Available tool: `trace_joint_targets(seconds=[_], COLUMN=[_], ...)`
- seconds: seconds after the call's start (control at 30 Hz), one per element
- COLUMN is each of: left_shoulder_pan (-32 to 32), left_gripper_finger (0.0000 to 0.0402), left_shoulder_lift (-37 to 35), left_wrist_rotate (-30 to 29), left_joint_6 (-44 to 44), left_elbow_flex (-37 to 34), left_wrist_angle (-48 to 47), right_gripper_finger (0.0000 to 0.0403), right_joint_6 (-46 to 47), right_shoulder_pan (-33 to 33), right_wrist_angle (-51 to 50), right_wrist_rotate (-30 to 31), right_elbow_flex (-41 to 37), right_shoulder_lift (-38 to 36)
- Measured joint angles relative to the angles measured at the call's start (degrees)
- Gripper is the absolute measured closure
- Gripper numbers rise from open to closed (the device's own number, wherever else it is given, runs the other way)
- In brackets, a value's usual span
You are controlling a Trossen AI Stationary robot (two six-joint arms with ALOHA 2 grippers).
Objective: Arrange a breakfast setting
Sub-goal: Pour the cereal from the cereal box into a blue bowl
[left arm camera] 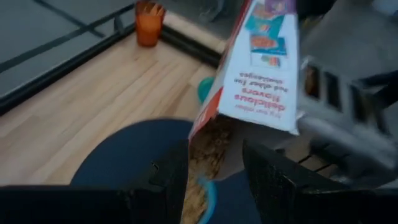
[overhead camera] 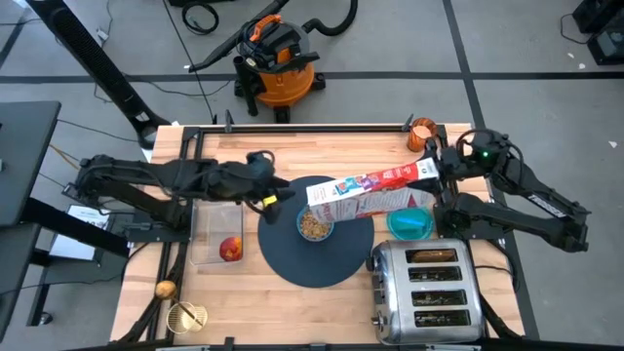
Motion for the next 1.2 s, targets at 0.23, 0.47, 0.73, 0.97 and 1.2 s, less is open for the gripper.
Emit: trace_joint_targets(seconds=[0.23, 0.47, 0.73, 0.97, 1.2], left_shoulder_pan=[-0.66, -0.66, -0.93, -1.43, -4.88], left_gripper_finger=[0.0244, 0.0244, 0.0244, 0.0244, 0.0244], left_shoulder_lift=[-4.38, -9.09, -11.43, -11.33, -11.65], left_wrist_rotate=[0.03, -1.23, -2.33, -1.98, 0.08], left_joint_6=[3.2, 8.1, 8.53, 8.53, 8.71], left_elbow_flex=[-0.02, 0.0, 0.0, -0.02, -0.02], left_wrist_angle=[8.34, 20.42, 21.04, 21.41, 23.68], right_gripper_finger=[0.0201, 0.0201, 0.0201, 0.0201, 0.0201], right_joint_6=[6.07, 11.65, 15.03, 19.1, 22.25], right_shoulder_pan=[0.0, -0.02, -0.02, -0.01, 0.0], right_wrist_angle=[5.83, 14.59, 19.03, 28.87, 41.3], right_wrist_rotate=[-0.24, -0.09, 1.16, 2.42, 6.7], right_elbow_flex=[0.0, 0.0, 0.04, 0.04, 0.04], right_shoulder_lift=[-2.11, -3.19, -3.8, -3.85, -3.85])
